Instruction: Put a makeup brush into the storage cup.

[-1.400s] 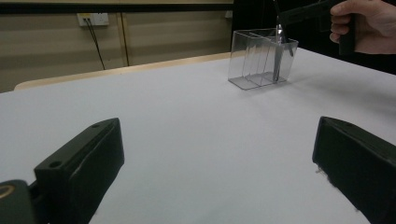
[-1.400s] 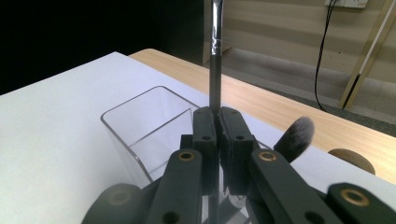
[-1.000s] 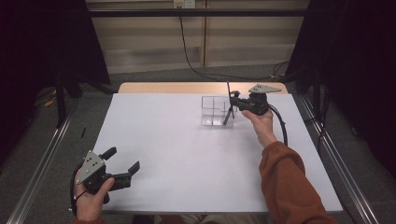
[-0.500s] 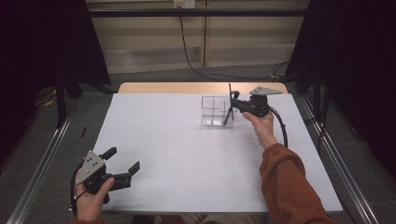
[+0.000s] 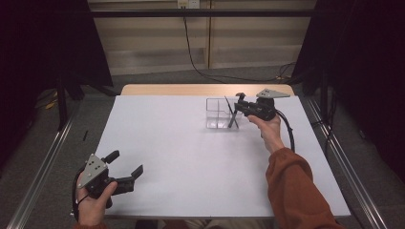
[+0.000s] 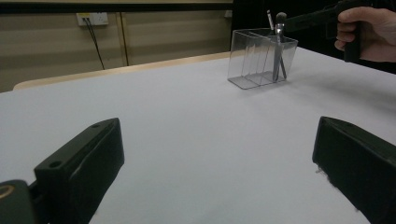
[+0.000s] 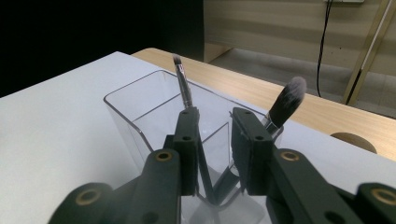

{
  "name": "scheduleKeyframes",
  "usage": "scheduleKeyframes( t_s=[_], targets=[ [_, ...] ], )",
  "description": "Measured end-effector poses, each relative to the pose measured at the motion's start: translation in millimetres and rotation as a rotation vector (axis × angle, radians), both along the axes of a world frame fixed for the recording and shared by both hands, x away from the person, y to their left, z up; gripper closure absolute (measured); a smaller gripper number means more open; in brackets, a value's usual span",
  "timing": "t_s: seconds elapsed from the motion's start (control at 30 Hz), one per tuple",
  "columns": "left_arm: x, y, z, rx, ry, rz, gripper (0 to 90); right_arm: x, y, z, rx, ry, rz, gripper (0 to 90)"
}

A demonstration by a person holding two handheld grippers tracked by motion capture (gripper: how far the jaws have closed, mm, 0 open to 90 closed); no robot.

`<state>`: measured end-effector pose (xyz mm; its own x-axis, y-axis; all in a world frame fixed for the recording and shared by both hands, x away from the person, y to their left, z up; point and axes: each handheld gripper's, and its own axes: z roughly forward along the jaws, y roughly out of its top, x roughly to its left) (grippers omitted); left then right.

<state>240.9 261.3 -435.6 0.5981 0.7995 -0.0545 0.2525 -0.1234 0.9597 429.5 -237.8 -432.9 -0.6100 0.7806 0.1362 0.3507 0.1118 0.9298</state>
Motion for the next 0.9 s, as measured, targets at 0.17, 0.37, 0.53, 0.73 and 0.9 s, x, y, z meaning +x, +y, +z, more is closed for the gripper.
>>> scheduleKeyframes(
  t_s=[0.17,0.37,0.53,0.73,0.9],
  targets=[
    [1.7,-0.8,0.0,0.0,0.0,-0.001,2.2,-3.2,0.6,2.5,0.011,-0.012,0.003,54.8],
    [5.4,-3.0,-0.6,0.001,0.003,-0.005,2.2,-8.9,2.0,3.0,0.002,-0.03,-0.01,36.7],
    [6.4,-2.6,-0.9,-0.004,0.007,-0.002,2.2,-13.7,1.2,3.6,0.01,-0.043,-0.012,24.5],
    [6.6,-2.4,-0.7,-0.008,0.007,0.002,2.2,-17.4,2.5,2.8,0.019,-0.011,0.0,7.5],
    [6.5,-2.5,-0.4,-0.002,0.004,-0.004,2.2,-21.8,3.6,1.8,0.011,-0.004,0.003,1.7]
  ],
)
